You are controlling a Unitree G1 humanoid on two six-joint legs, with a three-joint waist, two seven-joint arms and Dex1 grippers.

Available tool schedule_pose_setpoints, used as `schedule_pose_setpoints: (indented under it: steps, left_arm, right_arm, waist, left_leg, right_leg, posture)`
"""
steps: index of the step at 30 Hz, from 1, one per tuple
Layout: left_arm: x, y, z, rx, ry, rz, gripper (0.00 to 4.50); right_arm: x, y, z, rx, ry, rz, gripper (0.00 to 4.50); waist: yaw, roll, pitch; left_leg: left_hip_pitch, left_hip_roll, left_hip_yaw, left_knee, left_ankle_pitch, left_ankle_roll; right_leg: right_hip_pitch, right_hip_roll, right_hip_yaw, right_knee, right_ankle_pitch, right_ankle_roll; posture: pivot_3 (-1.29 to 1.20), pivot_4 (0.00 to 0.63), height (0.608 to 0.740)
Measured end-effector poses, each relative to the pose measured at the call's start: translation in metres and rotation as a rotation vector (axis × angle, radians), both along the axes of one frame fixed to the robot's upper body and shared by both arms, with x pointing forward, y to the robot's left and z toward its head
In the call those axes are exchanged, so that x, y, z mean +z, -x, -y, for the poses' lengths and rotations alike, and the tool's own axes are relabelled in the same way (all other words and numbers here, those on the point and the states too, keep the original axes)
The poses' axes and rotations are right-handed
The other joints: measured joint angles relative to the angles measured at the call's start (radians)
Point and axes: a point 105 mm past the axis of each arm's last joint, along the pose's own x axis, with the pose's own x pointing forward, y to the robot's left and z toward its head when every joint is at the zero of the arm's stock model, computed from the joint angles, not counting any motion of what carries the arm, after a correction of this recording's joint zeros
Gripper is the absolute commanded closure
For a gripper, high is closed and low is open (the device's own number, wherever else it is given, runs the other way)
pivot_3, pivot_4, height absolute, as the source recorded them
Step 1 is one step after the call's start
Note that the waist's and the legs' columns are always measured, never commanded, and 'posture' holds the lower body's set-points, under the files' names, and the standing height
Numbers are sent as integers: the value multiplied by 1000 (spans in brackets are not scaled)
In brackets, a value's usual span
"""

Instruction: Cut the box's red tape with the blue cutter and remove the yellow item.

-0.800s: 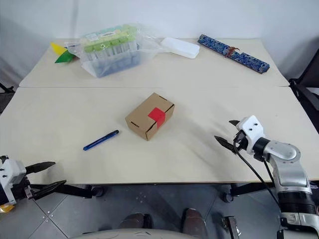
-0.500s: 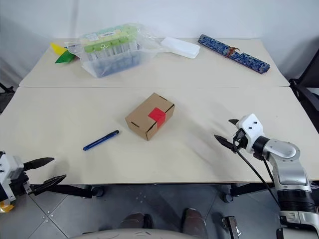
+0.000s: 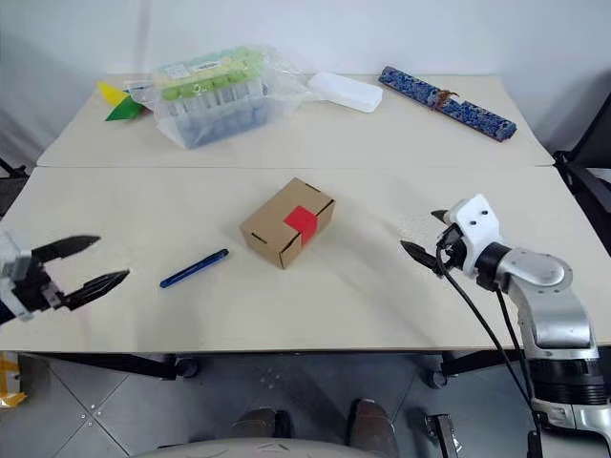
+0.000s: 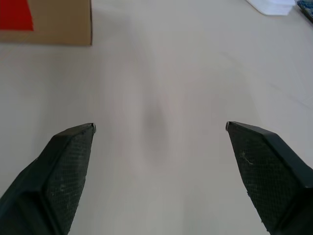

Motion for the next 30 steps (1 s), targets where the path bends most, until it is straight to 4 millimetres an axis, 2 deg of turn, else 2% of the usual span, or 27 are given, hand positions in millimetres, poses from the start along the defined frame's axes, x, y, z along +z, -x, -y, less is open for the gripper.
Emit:
schedule_pose_setpoints:
  steps: [3,5,9,11,12,13,19,23,26,28,30]
  left_arm:
    - [4,-25,-1,29,-11,24,1901]
    - [6,-43,2,38,-9,20,2432]
    - [7,-77,25,-40,13,-5,3644]
    - [3,-89,36,-80,25,-27,4249]
    - [2,-96,42,-96,28,-38,4478]
    - [1,-101,48,-112,31,-44,4478]
    - [-7,-124,93,-230,8,-95,4478]
    - [-17,-127,118,-316,-20,-147,4478]
    - [-27,-125,154,-445,-31,-205,4478]
    - [-31,-124,163,-485,-48,-229,4478]
    - [-30,-124,165,-488,-61,-228,4478]
  right_arm:
    - [5,1,-12,10,-33,-18,2056]
    - [5,4,-25,31,-24,-38,2649]
    - [-6,7,-49,50,-14,-111,4070]
    - [-9,6,-54,37,-21,-138,4500]
    - [-9,6,-56,29,-18,-142,4500]
    - [-8,4,-58,23,-20,-145,4500]
    - [-15,0,-78,16,-11,-206,4500]
    - [-18,-4,-90,10,0,-227,4500]
    - [-11,-18,-113,28,-1,-223,4500]
    - [-7,-25,-128,48,-4,-222,4500]
    - [-7,-34,-132,37,1,-231,4500]
  waist:
    - [0,0,0]
    - [0,0,0]
    - [9,-1,-1]
    - [16,-2,-1]
    - [18,-2,-1]
    - [20,-3,-1]
    - [22,-5,0]
    - [18,-5,0]
    - [18,-5,0]
    - [14,-5,0]
    - [10,-5,0]
  left_leg:
    - [0,-5,0,1,0,0]
    - [0,-5,0,1,0,0]
    - [-5,-7,4,6,0,1]
    - [-8,-7,7,8,0,1]
    - [-12,-7,8,9,0,1]
    - [-17,-7,8,12,0,1]
    - [-19,-7,8,15,0,1]
    - [-19,-7,8,16,0,1]
    - [-20,-7,8,20,0,2]
    - [-20,-7,8,20,0,2]
    - [-20,-7,7,20,0,2]
  right_leg:
    - [0,0,0,1,0,0]
    - [-1,0,0,3,0,0]
    - [-4,0,-1,7,0,1]
    - [-8,0,-1,8,0,1]
    - [-12,0,0,10,1,1]
    - [-16,0,-1,10,1,1]
    - [-16,0,-2,11,1,2]
    - [-16,0,-2,11,1,2]
    - [-16,0,-2,13,1,2]
    - [-17,0,-2,13,1,2]
    - [-17,0,-2,14,1,2]
  posture:
    - [0,150,740]
    - [0,150,740]
    - [0,150,740]
    - [0,150,740]
    - [0,150,740]
    - [0,150,740]
    - [0,150,740]
    - [0,150,740]
    - [0,150,740]
    - [0,150,740]
    - [0,150,740]
